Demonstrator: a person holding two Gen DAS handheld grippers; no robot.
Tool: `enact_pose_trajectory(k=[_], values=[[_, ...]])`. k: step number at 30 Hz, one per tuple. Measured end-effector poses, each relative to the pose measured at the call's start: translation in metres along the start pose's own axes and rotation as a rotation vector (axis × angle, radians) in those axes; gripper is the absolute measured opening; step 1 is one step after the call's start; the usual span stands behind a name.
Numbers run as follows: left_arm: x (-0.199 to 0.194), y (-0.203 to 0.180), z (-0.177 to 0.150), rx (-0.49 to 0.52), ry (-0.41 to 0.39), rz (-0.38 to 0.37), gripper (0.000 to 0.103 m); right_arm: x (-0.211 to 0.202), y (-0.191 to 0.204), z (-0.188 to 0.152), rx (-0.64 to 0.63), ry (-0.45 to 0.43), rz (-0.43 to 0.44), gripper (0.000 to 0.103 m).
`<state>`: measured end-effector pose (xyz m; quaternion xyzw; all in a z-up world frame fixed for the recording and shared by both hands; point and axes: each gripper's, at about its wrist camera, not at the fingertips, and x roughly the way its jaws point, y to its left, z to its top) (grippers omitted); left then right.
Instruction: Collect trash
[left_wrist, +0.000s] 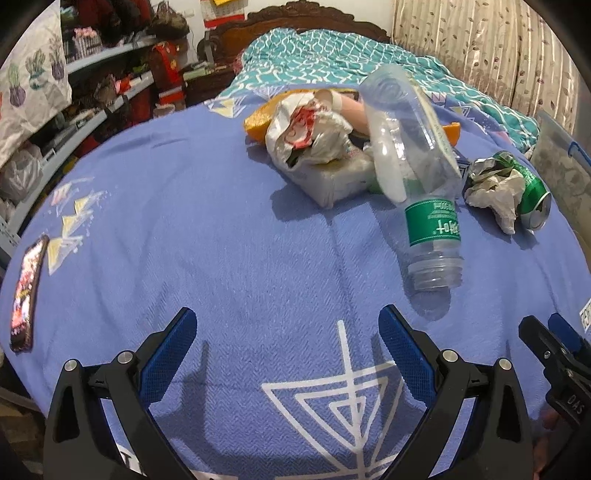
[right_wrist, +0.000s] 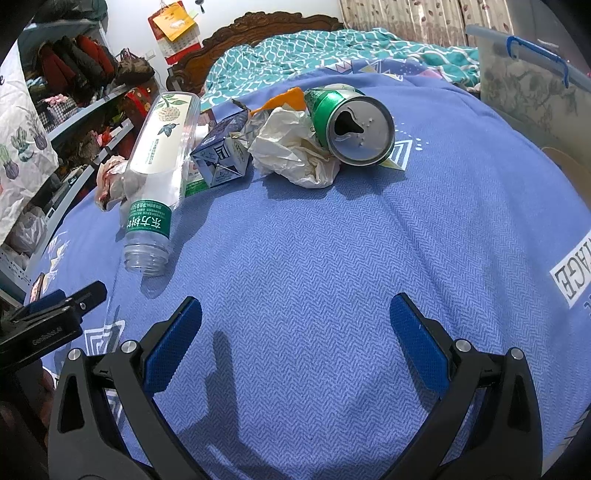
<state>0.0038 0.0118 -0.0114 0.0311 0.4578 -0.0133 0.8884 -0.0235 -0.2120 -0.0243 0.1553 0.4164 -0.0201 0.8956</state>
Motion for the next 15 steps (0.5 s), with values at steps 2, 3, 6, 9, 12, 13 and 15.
enact_pose_trajectory(k=[2, 3, 6, 9, 12, 13, 15], values=[[0.004, 0.003, -0.001, -0.016, 0.014, -0.009, 0.094, -0.001, -0.006, 0.001, 0.012, -0.006, 0.011, 0.100], [0.005, 0.004, -0.002, -0.020, 0.019, -0.012, 0.094, -0.002, -0.007, 0.001, 0.014, -0.008, 0.011, 0.100], [0.008, 0.009, -0.010, -0.033, 0.027, -0.067, 0.094, -0.004, -0.008, 0.002, 0.011, -0.014, 0.007, 0.091], [0.002, 0.006, -0.027, -0.017, -0.001, -0.106, 0.094, -0.005, -0.008, 0.005, -0.003, -0.025, 0.011, 0.076], [-0.001, -0.006, -0.031, 0.070, 0.013, -0.126, 0.094, -0.009, -0.010, 0.011, -0.020, -0.044, 0.011, 0.062], [-0.003, -0.008, -0.030, 0.088, 0.002, -0.137, 0.094, -0.011, -0.011, 0.014, -0.030, -0.058, 0.008, 0.061], [-0.008, -0.013, -0.022, 0.111, -0.027, -0.142, 0.094, -0.018, -0.014, 0.022, -0.053, -0.098, -0.011, 0.061]])
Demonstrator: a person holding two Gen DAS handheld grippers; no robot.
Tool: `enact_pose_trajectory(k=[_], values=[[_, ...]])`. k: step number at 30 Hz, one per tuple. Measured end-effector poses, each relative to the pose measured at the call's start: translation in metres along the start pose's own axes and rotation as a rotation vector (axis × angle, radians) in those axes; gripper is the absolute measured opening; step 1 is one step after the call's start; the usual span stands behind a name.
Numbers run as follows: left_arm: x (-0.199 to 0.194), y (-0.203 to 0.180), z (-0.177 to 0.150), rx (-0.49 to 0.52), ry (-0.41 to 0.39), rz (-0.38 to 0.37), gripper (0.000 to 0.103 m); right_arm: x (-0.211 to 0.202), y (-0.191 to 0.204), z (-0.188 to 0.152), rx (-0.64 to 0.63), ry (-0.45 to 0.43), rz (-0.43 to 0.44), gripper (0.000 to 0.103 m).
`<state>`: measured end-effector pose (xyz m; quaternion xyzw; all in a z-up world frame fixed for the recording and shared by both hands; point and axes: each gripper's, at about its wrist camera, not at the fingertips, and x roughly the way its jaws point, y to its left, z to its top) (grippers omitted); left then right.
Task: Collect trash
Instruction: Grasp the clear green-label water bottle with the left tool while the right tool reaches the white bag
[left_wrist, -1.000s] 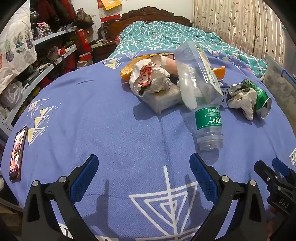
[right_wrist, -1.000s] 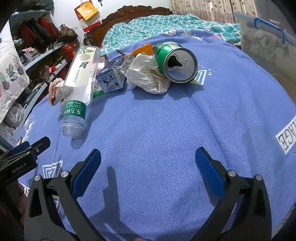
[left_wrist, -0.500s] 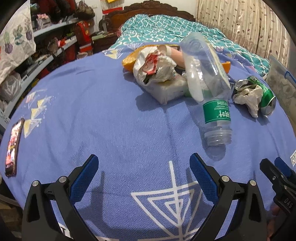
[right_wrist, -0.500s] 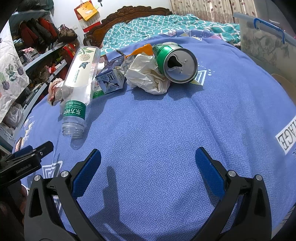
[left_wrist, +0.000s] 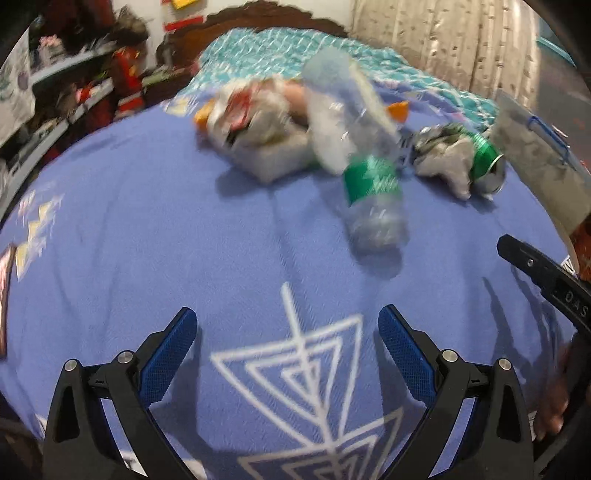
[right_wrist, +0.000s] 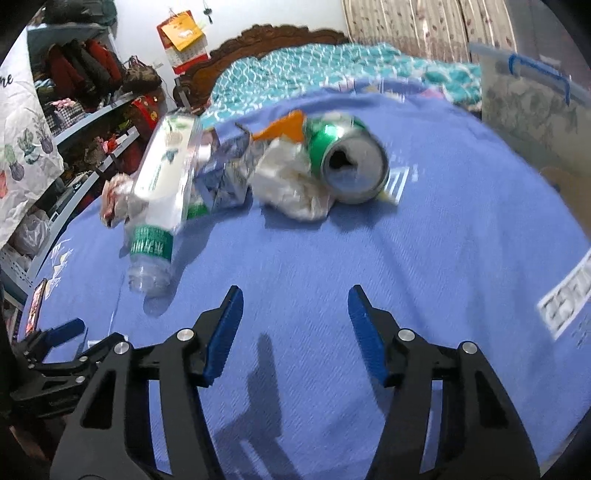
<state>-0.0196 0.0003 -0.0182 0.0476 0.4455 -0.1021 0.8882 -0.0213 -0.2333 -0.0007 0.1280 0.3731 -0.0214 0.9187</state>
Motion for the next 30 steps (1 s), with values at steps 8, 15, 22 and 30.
enact_pose_trajectory(k=[8, 15, 22, 30], values=[[-0.006, -0.024, 0.068, 0.046, -0.121, -0.020, 0.094, 0.016, -0.008, 0.038, -0.083, 0.037, 0.059, 0.061], [0.036, -0.062, 0.108, 0.122, -0.087, 0.038, 0.082, 0.033, -0.047, 0.071, 0.072, 0.011, 0.055, 0.063], [0.039, -0.056, 0.097, 0.113, -0.050, -0.022, 0.066, 0.039, -0.060, 0.087, 0.054, -0.042, -0.080, 0.071], [0.013, -0.030, 0.045, 0.111, -0.023, -0.167, 0.067, 0.000, -0.038, 0.069, -0.067, -0.147, -0.083, 0.072]])
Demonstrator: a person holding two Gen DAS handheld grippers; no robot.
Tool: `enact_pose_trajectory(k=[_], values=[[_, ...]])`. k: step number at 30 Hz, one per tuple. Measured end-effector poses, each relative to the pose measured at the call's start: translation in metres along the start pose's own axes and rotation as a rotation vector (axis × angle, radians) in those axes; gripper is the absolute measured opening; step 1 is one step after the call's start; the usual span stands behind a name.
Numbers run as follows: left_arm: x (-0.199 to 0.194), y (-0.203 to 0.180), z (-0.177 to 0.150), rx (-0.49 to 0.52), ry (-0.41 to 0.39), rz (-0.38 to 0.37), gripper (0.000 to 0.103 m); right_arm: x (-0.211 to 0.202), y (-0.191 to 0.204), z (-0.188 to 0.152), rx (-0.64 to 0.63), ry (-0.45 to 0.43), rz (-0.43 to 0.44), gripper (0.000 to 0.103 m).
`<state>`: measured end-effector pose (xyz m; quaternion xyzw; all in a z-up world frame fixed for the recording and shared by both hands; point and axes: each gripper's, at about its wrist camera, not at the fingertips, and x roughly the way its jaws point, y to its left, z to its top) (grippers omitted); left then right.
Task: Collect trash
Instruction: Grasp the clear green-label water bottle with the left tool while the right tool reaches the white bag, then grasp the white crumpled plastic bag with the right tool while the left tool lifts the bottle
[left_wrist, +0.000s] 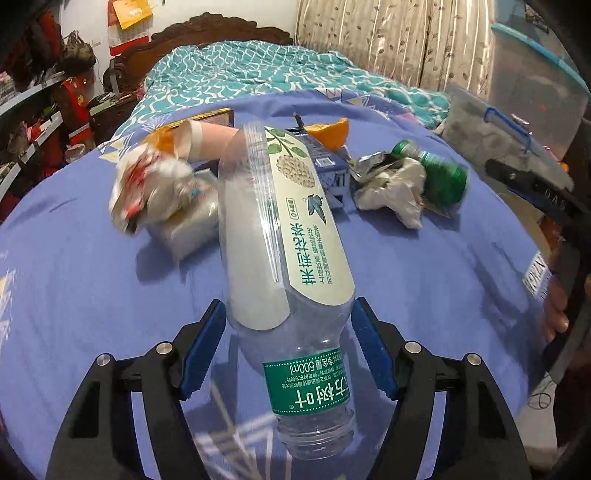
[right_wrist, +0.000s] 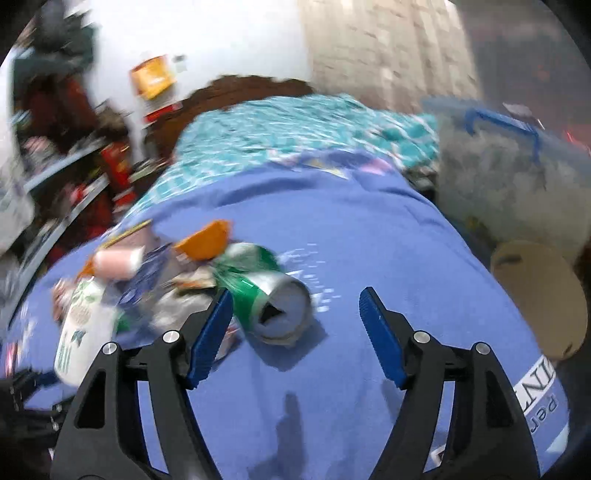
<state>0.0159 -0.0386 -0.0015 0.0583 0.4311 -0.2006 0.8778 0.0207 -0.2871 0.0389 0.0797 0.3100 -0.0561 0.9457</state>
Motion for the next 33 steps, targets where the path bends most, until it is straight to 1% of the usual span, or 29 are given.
enact_pose_trajectory(k=[1, 2, 3, 6, 7, 10, 12, 15, 17, 18, 19, 20, 21, 23, 24, 26, 28, 31, 33], values=[[-0.002, -0.001, -0.003, -0.001, -0.001, -0.008, 0.067, 0.004, 0.010, -0.002, -0.036, 0.020, 0.030, 0.072], [-0.004, 0.000, -0.005, -0.004, 0.001, -0.019, 0.067, 0.011, 0.022, -0.004, -0.068, 0.052, 0.078, 0.071], [-0.004, -0.001, -0.005, -0.003, 0.003, -0.020, 0.068, 0.016, 0.029, -0.004, -0.083, 0.073, 0.103, 0.071], [-0.002, -0.002, -0.001, 0.001, 0.002, 0.019, 0.079, 0.036, 0.051, -0.006, -0.131, 0.143, 0.170, 0.067], [-0.002, -0.002, 0.002, 0.000, -0.001, 0.028, 0.081, 0.040, 0.056, -0.008, -0.143, 0.149, 0.174, 0.067], [0.002, -0.004, 0.010, 0.005, -0.010, 0.053, 0.084, 0.054, 0.068, -0.003, -0.184, 0.164, 0.163, 0.067], [0.008, -0.007, 0.014, 0.014, -0.005, 0.069, 0.084, 0.064, 0.072, 0.001, -0.216, 0.175, 0.131, 0.068], [0.016, -0.010, 0.016, 0.018, 0.007, 0.081, 0.084, 0.086, 0.073, 0.002, -0.246, 0.216, 0.108, 0.068], [0.021, -0.007, 0.014, 0.003, 0.023, 0.078, 0.080, 0.098, 0.069, -0.004, -0.256, 0.258, 0.115, 0.067], [0.022, -0.005, 0.012, -0.001, 0.031, 0.073, 0.068, 0.098, 0.064, -0.005, -0.240, 0.270, 0.146, 0.055], [0.023, -0.003, 0.010, 0.000, 0.037, 0.066, 0.068, 0.092, 0.063, -0.006, -0.233, 0.255, 0.146, 0.046], [0.019, -0.001, 0.008, 0.003, 0.037, 0.065, 0.067, 0.081, 0.062, -0.006, -0.237, 0.248, 0.156, 0.043], [0.016, 0.001, 0.006, 0.005, 0.036, 0.058, 0.067, 0.068, 0.062, -0.007, -0.234, 0.241, 0.190, 0.041], [0.005, 0.001, 0.001, 0.015, 0.022, 0.021, 0.067, 0.038, 0.060, -0.016, -0.218, 0.228, 0.283, 0.041], [-0.002, 0.000, -0.003, 0.028, 0.012, -0.005, 0.067, 0.024, 0.060, -0.023, -0.221, 0.222, 0.316, 0.041], [-0.011, -0.004, -0.009, 0.054, 0.006, -0.072, 0.067, -0.001, 0.059, -0.039, -0.236, 0.202, 0.334, 0.041], [-0.016, -0.012, -0.014, 0.063, 0.023, -0.164, 0.067, -0.017, 0.053, -0.053, -0.232, 0.182, 0.316, 0.041], [-0.010, -0.032, -0.015, 0.108, 0.048, -0.209, 0.067, -0.026, 0.029, -0.063, -0.166, 0.154, 0.248, 0.041], [-0.005, -0.046, -0.012, 0.131, 0.073, -0.237, 0.067, -0.029, 0.000, -0.062, -0.077, 0.131, 0.199, 0.041]])
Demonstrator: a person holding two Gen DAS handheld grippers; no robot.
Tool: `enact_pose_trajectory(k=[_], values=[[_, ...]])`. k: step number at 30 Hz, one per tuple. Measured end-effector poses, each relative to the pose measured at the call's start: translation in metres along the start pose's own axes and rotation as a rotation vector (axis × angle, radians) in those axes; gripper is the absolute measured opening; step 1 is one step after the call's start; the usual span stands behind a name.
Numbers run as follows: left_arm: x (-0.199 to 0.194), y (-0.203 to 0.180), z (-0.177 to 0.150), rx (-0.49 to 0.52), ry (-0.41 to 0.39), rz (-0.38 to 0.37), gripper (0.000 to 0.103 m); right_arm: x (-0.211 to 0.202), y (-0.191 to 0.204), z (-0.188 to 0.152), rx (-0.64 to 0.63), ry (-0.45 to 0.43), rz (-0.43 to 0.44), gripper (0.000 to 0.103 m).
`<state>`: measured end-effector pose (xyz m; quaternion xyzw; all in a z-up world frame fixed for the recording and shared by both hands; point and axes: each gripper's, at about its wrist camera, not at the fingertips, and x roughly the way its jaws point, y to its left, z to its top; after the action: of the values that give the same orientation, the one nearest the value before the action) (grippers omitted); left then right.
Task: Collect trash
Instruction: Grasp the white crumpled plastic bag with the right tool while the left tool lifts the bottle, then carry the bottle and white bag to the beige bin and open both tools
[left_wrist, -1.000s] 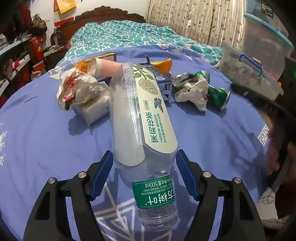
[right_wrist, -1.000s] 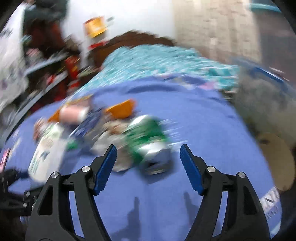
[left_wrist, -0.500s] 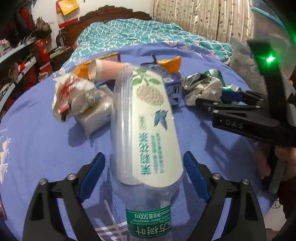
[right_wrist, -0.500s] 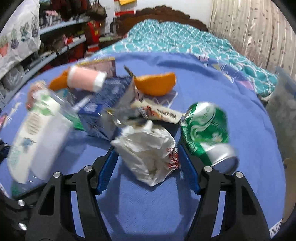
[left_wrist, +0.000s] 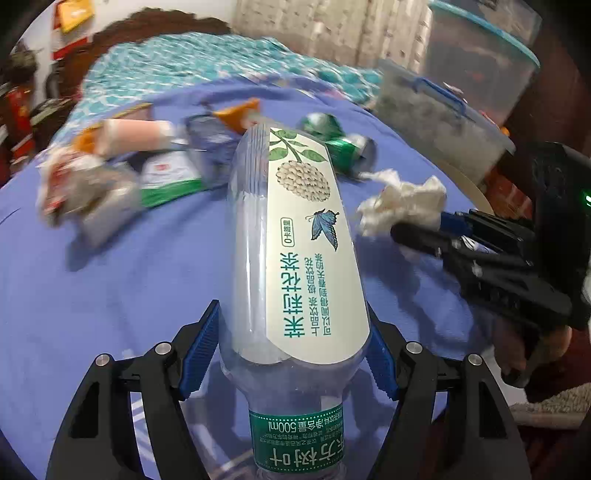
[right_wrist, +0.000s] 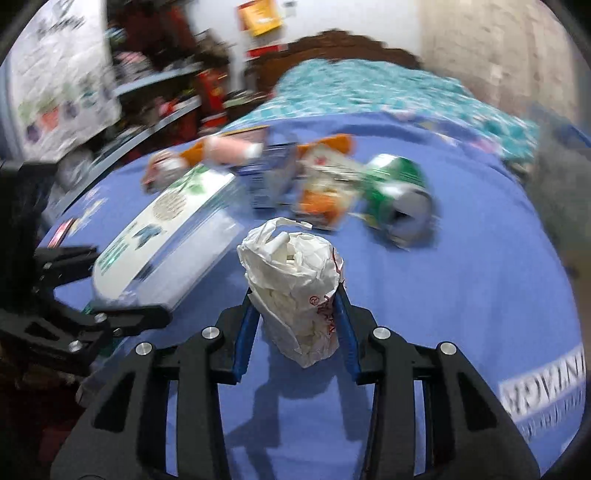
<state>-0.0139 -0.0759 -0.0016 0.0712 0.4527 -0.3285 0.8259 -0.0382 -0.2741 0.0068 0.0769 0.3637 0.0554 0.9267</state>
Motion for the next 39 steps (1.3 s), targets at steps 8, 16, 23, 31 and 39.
enact_pose_trajectory(k=[8, 16, 23, 31, 39], values=[[0.037, -0.093, 0.067, 0.214, 0.043, -0.150, 0.067, -0.062, -0.143, -0.018, 0.332, -0.173, -0.216, 0.042], [0.131, -0.217, 0.147, 0.418, 0.140, -0.310, 0.067, -0.087, -0.277, -0.039, 0.578, -0.163, -0.377, 0.043], [0.212, -0.303, 0.190, 0.483, 0.222, -0.343, 0.080, -0.086, -0.329, -0.052, 0.709, -0.157, -0.388, 0.063], [0.182, -0.285, 0.199, 0.396, 0.153, -0.400, 0.086, -0.116, -0.303, -0.054, 0.667, -0.270, -0.443, 0.064], [0.195, -0.286, 0.193, 0.413, 0.150, -0.303, 0.081, -0.095, -0.279, -0.044, 0.619, -0.227, -0.395, 0.063]])
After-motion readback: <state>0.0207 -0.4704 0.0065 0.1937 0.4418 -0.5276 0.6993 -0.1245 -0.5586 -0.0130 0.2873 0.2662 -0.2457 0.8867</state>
